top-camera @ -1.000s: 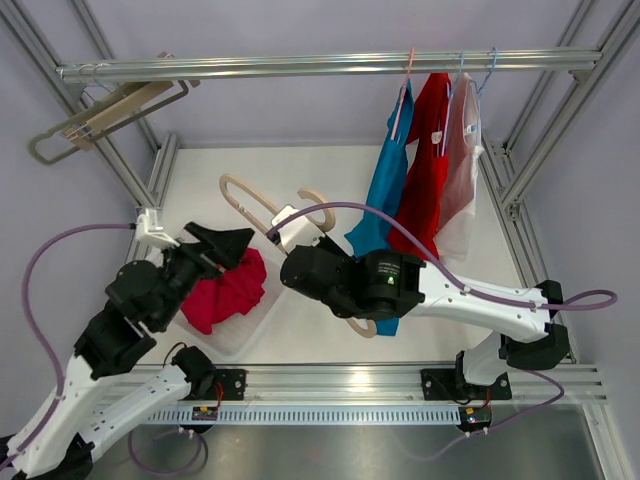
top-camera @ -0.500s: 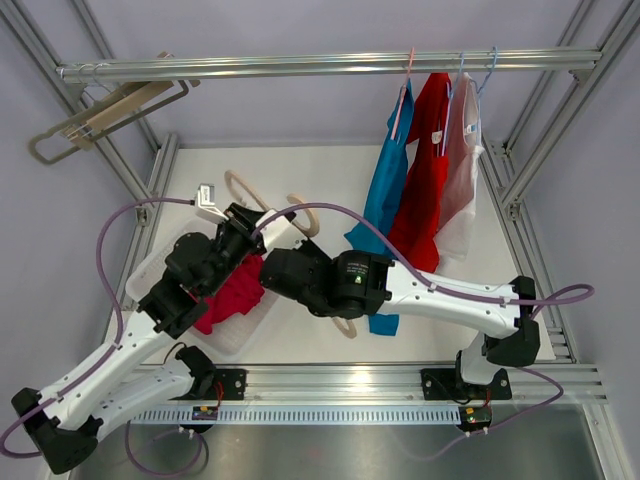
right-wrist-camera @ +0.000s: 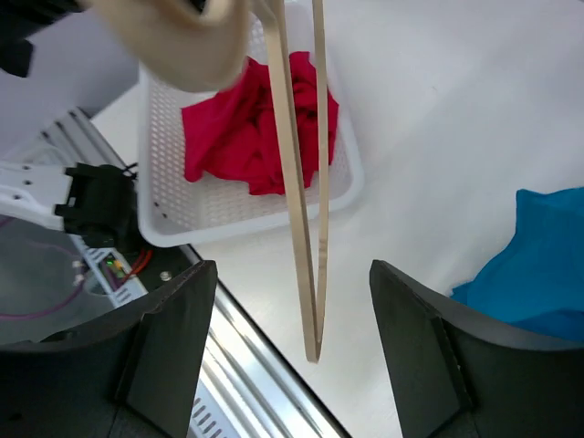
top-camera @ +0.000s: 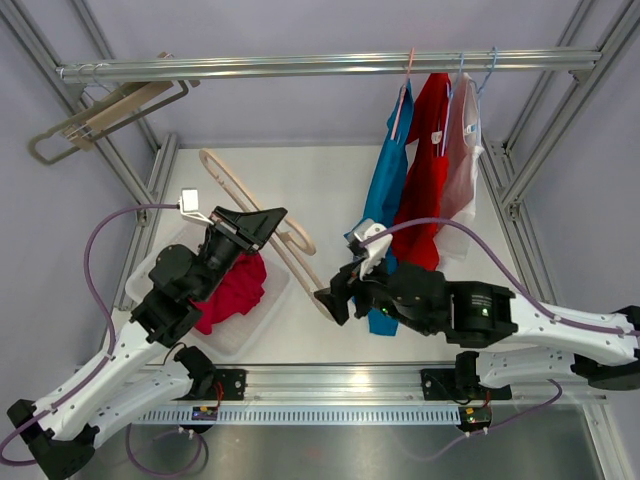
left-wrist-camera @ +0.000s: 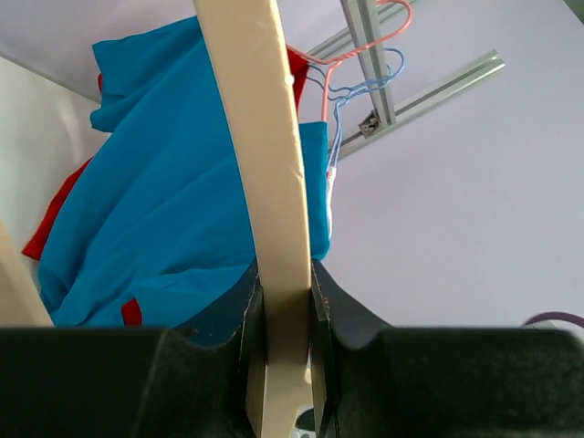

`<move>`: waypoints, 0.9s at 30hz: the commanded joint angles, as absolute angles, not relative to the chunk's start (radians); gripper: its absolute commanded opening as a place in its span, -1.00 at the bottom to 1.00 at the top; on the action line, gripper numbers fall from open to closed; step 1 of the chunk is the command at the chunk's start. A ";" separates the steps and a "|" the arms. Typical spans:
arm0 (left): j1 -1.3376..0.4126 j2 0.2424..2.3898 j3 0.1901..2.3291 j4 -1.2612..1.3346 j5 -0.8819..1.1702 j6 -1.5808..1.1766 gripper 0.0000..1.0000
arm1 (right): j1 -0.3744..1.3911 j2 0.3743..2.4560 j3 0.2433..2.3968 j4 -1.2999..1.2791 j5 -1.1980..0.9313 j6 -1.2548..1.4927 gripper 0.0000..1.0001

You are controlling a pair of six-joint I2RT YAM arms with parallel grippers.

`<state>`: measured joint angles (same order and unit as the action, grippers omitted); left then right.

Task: Remove the t-shirt from the hanger

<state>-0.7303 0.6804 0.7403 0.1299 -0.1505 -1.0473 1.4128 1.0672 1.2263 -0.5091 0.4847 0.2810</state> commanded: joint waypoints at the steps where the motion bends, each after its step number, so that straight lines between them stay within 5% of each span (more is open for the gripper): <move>1: -0.729 0.686 0.798 0.221 -0.112 -1.063 -1.00 | 1.410 1.023 1.132 -0.365 0.407 0.322 0.56; 11: -0.726 0.693 0.795 0.247 -0.069 -1.129 -1.00 | 1.414 1.042 1.094 -0.313 0.397 0.282 0.49; 12: -0.726 0.692 0.796 0.244 -0.063 -1.129 -1.00 | 1.414 1.054 1.103 -0.314 0.422 0.272 0.22; 14: -0.726 0.677 0.796 0.229 -0.066 -1.132 -1.00 | 1.414 1.074 1.123 -0.314 0.454 0.256 0.12; 16: -0.726 0.661 0.795 0.226 -0.071 -1.124 -1.00 | 1.414 1.088 1.152 -0.319 0.511 0.253 -0.68; 17: -0.724 0.647 0.798 0.203 -0.072 -1.117 -0.92 | 1.416 1.101 1.163 -0.330 0.531 0.268 -0.91; 22: -0.715 0.624 0.986 -0.181 -0.106 -0.806 0.98 | 1.416 1.179 1.343 -0.532 0.664 0.345 -1.00; 27: -0.715 0.455 1.048 -0.449 -0.337 -0.576 0.98 | 1.359 1.347 1.569 -0.721 0.732 0.351 -1.00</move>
<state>-0.7193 0.5602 1.0004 -0.2558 -0.1696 -0.7822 1.3975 1.2930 1.4502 -0.6075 0.6308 0.3328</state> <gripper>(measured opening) 0.987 0.068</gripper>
